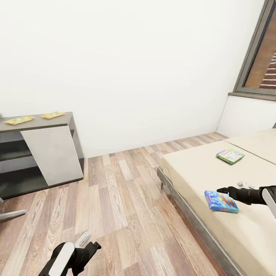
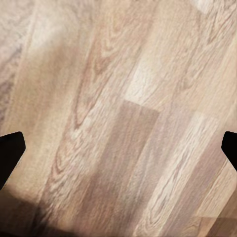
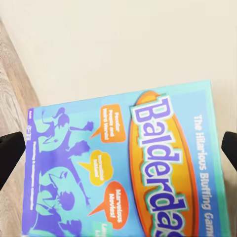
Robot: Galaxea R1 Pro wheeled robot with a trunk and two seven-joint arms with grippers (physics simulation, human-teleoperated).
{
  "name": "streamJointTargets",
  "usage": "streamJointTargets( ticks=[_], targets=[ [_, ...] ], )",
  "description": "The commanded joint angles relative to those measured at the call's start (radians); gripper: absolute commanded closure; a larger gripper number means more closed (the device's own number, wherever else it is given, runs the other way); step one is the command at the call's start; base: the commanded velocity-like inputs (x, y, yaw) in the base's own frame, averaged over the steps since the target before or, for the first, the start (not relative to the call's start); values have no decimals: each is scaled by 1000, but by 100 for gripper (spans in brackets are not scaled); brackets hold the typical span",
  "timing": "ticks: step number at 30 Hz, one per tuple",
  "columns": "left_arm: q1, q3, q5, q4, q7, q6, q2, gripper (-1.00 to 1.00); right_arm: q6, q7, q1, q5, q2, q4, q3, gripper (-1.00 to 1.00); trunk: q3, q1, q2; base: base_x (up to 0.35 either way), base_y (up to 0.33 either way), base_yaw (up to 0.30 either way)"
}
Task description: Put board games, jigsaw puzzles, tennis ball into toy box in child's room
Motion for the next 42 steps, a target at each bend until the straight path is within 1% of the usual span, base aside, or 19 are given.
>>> streamJointTargets(
  ticks=[1, 42],
  targets=[
    [0, 0, 10, -1, 9, 2, 0, -100, 6, 5, -1, 3, 0, -1, -3, -100, -1, 0, 0, -30, 93, 0],
    [0, -1, 9, 0, 9, 2, 0, -100, 6, 5, -1, 1, 0, -1, -6, -100, -1, 0, 0, -2, 6, 11]
  ],
)
